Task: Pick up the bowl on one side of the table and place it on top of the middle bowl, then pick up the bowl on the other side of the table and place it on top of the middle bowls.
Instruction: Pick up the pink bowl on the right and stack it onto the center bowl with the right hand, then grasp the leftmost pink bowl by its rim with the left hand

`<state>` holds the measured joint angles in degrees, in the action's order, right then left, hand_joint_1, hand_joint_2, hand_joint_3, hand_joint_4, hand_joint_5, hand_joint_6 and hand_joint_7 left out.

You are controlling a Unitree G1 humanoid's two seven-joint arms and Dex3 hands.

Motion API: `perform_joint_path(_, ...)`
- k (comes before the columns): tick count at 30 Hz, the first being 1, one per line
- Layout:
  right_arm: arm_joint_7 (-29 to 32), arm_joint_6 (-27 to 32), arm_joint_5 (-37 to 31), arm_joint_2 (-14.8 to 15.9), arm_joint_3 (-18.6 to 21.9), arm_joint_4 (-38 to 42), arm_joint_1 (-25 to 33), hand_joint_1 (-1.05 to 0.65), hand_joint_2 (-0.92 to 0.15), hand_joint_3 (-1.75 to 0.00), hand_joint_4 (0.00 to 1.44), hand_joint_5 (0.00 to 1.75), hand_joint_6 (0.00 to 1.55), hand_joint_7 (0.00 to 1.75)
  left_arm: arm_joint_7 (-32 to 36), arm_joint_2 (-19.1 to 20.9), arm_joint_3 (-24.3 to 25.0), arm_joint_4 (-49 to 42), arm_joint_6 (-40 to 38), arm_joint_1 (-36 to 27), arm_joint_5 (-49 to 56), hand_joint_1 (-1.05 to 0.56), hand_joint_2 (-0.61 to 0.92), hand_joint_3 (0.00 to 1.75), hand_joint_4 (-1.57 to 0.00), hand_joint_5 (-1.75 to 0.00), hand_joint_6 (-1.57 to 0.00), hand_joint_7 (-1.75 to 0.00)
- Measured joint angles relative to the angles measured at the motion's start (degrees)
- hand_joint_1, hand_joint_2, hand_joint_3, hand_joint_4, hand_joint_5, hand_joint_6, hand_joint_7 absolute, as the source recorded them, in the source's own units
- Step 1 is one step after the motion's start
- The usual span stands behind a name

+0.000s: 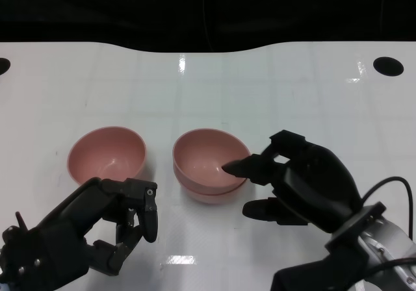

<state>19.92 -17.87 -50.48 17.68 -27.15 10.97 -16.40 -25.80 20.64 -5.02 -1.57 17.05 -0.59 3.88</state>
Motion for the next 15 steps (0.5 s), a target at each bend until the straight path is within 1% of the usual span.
perform_joint_path(2,0.16,-0.60,0.43,0.27,0.41,-0.29,0.46,-0.38,-0.88,-0.15,0.57,1.29,0.79,0.46,0.00,0.02,0.00,0.00,0.00,0.01,0.01,-0.15,0.33,1.47,-0.89,-1.75,-0.80,-1.60)
perform_joint_path(3,0.13,-0.84,0.78,0.38,0.88,-0.83,1.10,-0.34,-0.82,-0.25,0.63,1.34,0.82,0.58,0.00,-0.01,-0.05,-0.02,0.04,0.13,0.03,-0.14,0.33,1.47,-0.89,-1.75,-0.80,-1.60)
perform_joint_path(4,0.12,-1.44,1.45,0.60,1.58,-1.75,2.08,-0.33,-0.70,-0.49,0.65,1.35,0.80,0.68,0.00,-0.01,-0.03,-0.10,0.19,0.23,0.03,-0.14,0.33,1.48,-0.89,-1.75,-0.80,-1.60)
perform_joint_path(5,0.09,-1.88,2.23,0.94,2.39,-3.15,3.29,-0.31,-0.61,-0.65,0.67,1.37,0.80,0.74,0.01,-0.01,-0.02,-0.22,0.43,0.33,0.02,-0.14,0.33,1.48,-0.89,-1.75,-0.80,-1.60)
perform_joint_path(6,-0.03,-2.16,3.17,1.20,3.09,-4.59,4.45,-0.29,-0.54,-0.76,0.69,1.38,0.81,0.79,0.01,0.00,0.00,-0.30,0.57,0.38,0.01,-0.14,0.33,1.48,-0.90,-1.75,-0.80,-1.60)
perform_joint_path(8,-0.40,-2.47,4.44,1.39,4.50,-7.05,6.48,-0.27,-0.50,-0.84,0.71,1.38,0.81,0.82,0.01,0.00,0.01,-0.30,0.53,0.38,0.00,-0.14,0.33,1.48,-0.90,-1.75,-0.80,-1.60)
perform_joint_path(13,-1.55,-2.49,5.06,1.42,5.58,-7.96,7.91,-0.27,-0.48,-0.87,0.71,1.37,0.81,0.84,0.01,-0.02,0.00,-0.30,0.50,0.45,0.00,-0.14,0.33,1.48,-0.90,-1.75,-0.80,-1.60)
perform_joint_path(14,-2.06,-2.50,5.80,1.48,6.36,-8.95,8.79,-0.18,-0.38,-0.98,0.80,1.42,0.86,0.87,0.01,-0.11,-0.03,-0.28,0.52,0.56,-0.02,-0.14,0.33,1.47,-0.88,-1.74,-0.79,-1.59)
perform_joint_path(15,-2.55,-2.68,6.97,1.62,7.17,-10.51,10.05,-0.15,-0.34,-1.03,0.83,1.44,0.87,0.88,0.01,-0.10,0.05,-0.30,0.52,0.57,-0.05,-0.14,0.33,1.47,-0.87,-1.74,-0.79,-1.59)
